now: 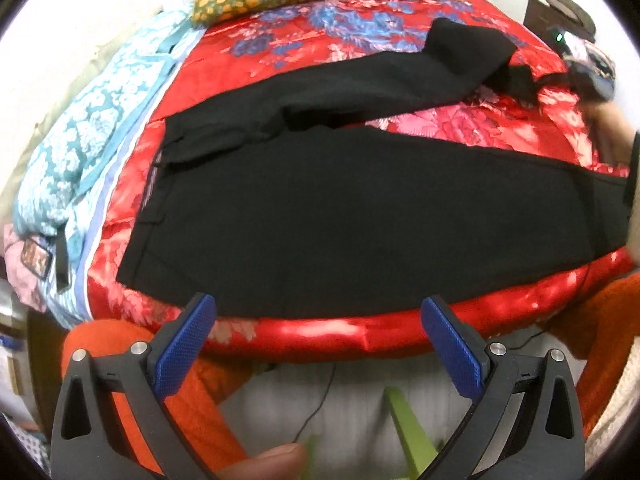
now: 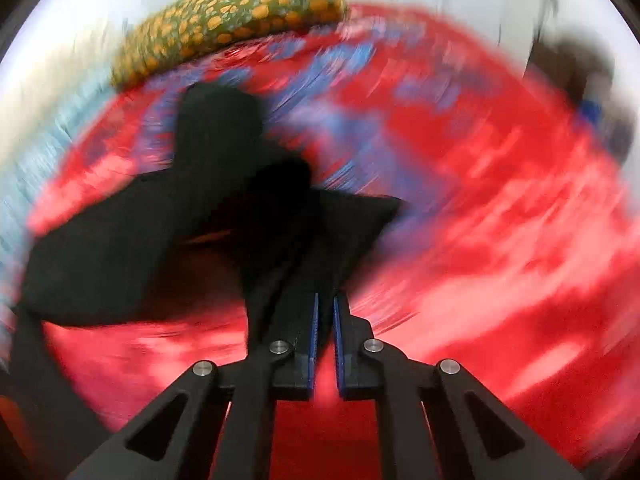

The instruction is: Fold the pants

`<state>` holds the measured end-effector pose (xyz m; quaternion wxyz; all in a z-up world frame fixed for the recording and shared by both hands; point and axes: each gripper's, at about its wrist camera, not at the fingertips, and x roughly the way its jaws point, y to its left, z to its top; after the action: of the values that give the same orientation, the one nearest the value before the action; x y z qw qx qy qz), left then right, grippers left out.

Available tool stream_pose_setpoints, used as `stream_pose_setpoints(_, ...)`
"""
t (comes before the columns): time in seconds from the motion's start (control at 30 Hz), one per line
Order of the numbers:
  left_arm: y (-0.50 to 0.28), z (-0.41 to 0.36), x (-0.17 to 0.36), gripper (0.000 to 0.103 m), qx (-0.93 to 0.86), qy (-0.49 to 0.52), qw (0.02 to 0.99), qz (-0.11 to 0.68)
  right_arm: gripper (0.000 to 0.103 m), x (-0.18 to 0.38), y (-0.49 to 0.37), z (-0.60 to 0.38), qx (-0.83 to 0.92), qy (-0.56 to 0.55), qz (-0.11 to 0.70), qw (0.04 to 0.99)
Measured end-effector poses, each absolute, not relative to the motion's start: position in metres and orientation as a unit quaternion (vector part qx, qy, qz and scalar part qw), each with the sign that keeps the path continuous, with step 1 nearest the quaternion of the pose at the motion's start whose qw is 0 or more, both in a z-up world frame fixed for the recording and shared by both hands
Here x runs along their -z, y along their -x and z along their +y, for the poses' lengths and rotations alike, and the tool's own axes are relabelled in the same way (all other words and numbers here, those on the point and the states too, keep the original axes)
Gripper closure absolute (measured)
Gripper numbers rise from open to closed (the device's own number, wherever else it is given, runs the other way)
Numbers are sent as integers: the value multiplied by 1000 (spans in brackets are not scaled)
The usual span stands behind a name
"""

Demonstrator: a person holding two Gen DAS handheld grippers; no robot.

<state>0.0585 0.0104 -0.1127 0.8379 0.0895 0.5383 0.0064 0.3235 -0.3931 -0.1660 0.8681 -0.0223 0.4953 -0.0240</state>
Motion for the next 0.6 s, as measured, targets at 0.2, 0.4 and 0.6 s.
stream_pose_setpoints(0.2, -82, -10, 119, 1, 8, -99, 836, 540, 68, 92, -382, -517, 195, 133, 430, 871)
stream_pose_setpoints(0.4, -142, -1, 129, 1, 9, -68, 836, 544, 6, 96, -370, -569, 181, -19, 439, 880)
stream_pose_setpoints(0.6, -266, 60, 159, 1, -53, -72, 851, 517, 6, 123, -355, -511, 37, -88, 473, 876)
